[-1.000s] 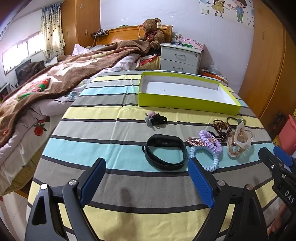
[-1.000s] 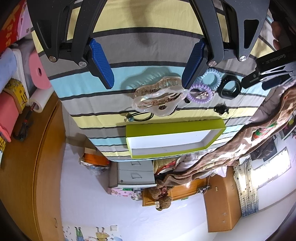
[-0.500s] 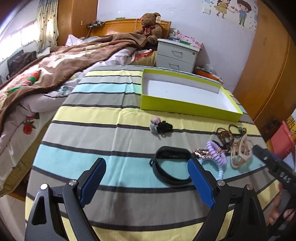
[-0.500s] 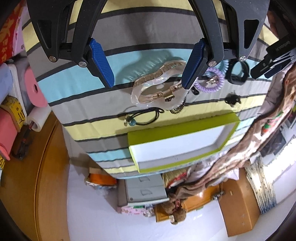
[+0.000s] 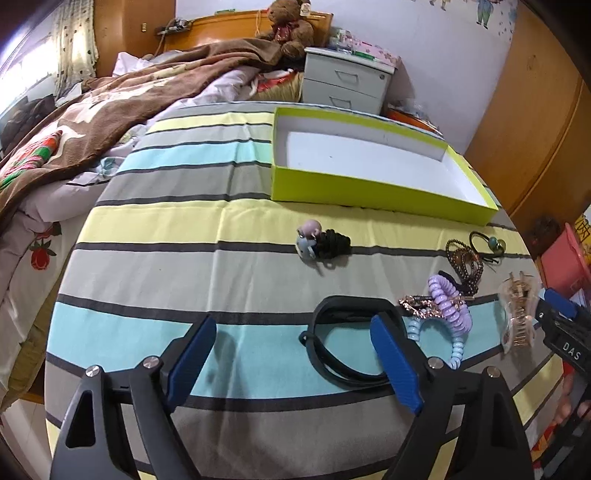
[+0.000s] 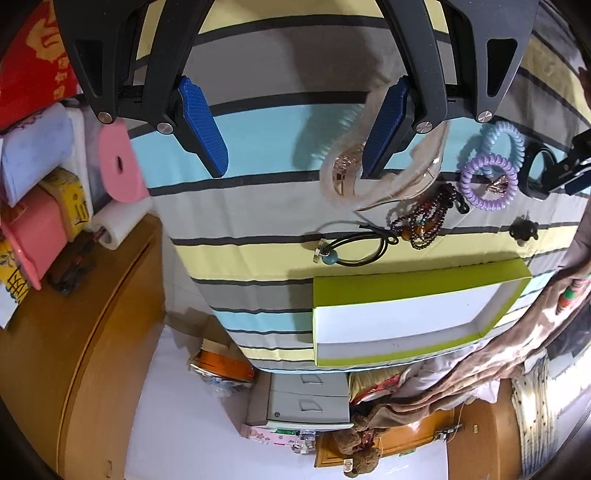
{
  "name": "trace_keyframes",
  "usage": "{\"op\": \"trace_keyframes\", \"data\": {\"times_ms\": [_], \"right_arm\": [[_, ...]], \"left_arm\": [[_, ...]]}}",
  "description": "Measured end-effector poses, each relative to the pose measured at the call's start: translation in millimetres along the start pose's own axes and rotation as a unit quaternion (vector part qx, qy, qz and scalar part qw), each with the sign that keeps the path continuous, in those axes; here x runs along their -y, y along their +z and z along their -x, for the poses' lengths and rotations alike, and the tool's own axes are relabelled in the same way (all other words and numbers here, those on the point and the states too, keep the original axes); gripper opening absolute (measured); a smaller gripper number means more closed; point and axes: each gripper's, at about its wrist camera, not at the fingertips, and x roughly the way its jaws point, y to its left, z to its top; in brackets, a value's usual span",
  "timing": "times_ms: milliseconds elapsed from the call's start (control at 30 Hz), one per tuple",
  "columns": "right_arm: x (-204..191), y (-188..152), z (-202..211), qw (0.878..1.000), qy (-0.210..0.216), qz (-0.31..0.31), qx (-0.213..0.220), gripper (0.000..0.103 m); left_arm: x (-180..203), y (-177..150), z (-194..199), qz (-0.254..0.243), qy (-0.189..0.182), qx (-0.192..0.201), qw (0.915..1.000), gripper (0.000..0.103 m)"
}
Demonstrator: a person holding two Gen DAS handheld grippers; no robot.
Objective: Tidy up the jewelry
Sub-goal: 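Grasp the black watch band with the left tool while the right tool grasps the clear claw clip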
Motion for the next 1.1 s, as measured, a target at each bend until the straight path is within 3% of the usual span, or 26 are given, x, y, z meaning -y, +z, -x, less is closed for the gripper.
{"op": "trace_keyframes", "data": {"times_ms": [100, 167, 333, 433, 567, 600, 700, 833, 900, 1100], "right_arm": [[-7.0, -3.2, 2.5, 0.999, 0.044, 0.019, 0.006, 0.075], [-10.6, -4.6, 1.0, 0.998, 0.051, 0.025, 0.007, 0.075], [-8.0, -1.8, -8.4, 0.996, 0.086, -0.010, 0.006, 0.074], [-10.0, -2.4, -12.2, 0.995, 0.097, -0.017, 0.003, 0.063], [-16.8, -1.9, -12.9, 0.995, 0.102, -0.003, 0.002, 0.033], [-17.5, -2.5, -12.1, 0.995, 0.101, 0.002, 0.004, 0.026], [-20.0, -3.9, -10.0, 0.995, 0.102, 0.013, 0.008, 0.018], [-23.6, -5.4, -7.9, 0.995, 0.095, 0.029, 0.013, 0.015], [-22.6, -6.2, -7.7, 0.995, 0.095, 0.029, 0.014, 0.015], [-22.5, -7.9, -7.1, 0.994, 0.098, 0.031, 0.021, 0.013]], "left_arm": [[1.9, -0.5, -2.0, -0.005, 0.004, -0.005, 1.0000, 0.086], [4.6, -0.7, -4.0, -0.011, 0.009, -0.007, 0.9999, 0.085], [9.8, 1.1, -11.7, -0.029, 0.025, -0.013, 0.9992, 0.083], [11.6, 2.0, -13.2, -0.038, 0.029, -0.011, 0.9988, 0.082], [15.3, 4.6, -15.1, -0.046, 0.039, -0.010, 0.9981, 0.078], [16.0, 4.5, -14.9, -0.046, 0.038, -0.010, 0.9982, 0.075], [17.1, 3.2, -11.2, -0.057, 0.035, -0.013, 0.9977, 0.063], [18.6, 2.3, -7.9, -0.067, 0.033, -0.009, 0.9972, 0.044], [20.5, 0.9, -5.7, -0.070, 0.030, -0.007, 0.9971, 0.028], [21.6, 0.0, -5.5, -0.062, 0.023, -0.005, 0.9978, 0.022]]}}
